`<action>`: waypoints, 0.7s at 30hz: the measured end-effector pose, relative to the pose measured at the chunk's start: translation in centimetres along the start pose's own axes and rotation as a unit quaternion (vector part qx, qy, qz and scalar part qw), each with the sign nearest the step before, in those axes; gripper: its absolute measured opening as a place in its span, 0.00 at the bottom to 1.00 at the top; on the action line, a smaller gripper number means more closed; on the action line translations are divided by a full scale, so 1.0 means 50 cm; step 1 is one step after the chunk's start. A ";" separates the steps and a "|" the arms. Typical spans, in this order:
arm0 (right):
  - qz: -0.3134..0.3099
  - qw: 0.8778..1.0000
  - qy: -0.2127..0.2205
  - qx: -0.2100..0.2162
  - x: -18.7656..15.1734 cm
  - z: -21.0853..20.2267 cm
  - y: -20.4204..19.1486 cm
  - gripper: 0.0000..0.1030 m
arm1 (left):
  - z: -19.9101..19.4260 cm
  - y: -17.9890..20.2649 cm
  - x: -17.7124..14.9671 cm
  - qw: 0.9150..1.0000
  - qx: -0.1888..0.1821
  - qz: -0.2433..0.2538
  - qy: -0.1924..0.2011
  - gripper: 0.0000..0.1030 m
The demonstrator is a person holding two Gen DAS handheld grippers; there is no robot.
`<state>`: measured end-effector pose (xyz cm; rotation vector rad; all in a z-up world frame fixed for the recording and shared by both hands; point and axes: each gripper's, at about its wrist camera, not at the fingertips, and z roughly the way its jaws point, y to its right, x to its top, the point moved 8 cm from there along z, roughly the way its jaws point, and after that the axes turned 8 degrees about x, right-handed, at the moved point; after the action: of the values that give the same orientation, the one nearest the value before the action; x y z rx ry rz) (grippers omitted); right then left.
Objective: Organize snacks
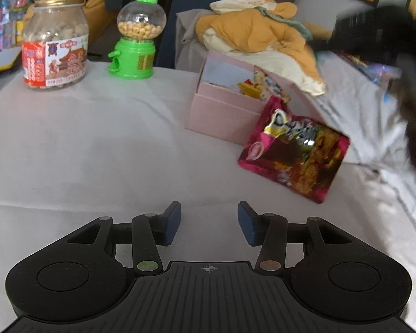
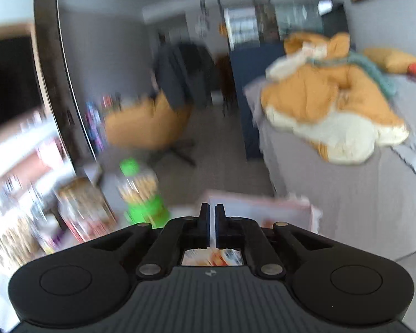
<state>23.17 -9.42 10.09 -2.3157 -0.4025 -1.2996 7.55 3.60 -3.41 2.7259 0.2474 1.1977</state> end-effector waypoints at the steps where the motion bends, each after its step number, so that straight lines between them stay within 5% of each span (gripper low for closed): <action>1: -0.012 1.000 -0.015 -0.003 -0.014 0.011 0.003 0.07 | 0.000 0.003 0.005 1.000 -0.010 -0.003 0.001 0.49; 2: -0.028 0.999 -0.030 -0.005 -0.034 0.016 0.004 0.12 | 0.002 0.009 0.011 1.000 -0.020 -0.006 0.000 0.49; 4: -0.053 0.997 -0.059 -0.007 -0.083 0.011 0.011 0.51 | 0.009 0.030 0.026 0.999 -0.044 -0.004 0.000 0.49; 6: -0.062 0.996 -0.067 -0.003 -0.125 -0.009 0.022 0.73 | 0.029 0.048 0.047 0.998 -0.063 -0.002 0.007 0.49; 11: -0.049 0.996 -0.071 -0.009 -0.209 -0.067 0.067 0.74 | 0.117 0.066 0.091 0.994 -0.096 -0.048 -0.012 0.49; 14: -0.035 0.994 -0.108 0.006 -0.266 -0.049 0.077 0.74 | 0.163 0.074 0.104 0.991 -0.109 -0.068 -0.022 0.50; 15: -0.035 0.993 -0.117 0.006 -0.283 -0.038 0.077 0.65 | 0.172 0.078 0.104 0.990 -0.121 -0.075 -0.024 0.50; 16: -0.039 0.991 -0.127 0.004 -0.297 -0.024 0.076 0.36 | 0.177 0.077 0.103 0.987 -0.134 -0.082 -0.028 0.49; 21: -0.038 0.992 -0.117 -0.006 -0.308 -0.011 0.078 0.09 | 0.172 0.094 0.093 0.981 -0.177 -0.072 -0.028 0.31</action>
<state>16.67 -13.55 -3.81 -2.4946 -0.5641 -1.0675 17.44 -0.61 -4.86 2.3858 0.2001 1.0142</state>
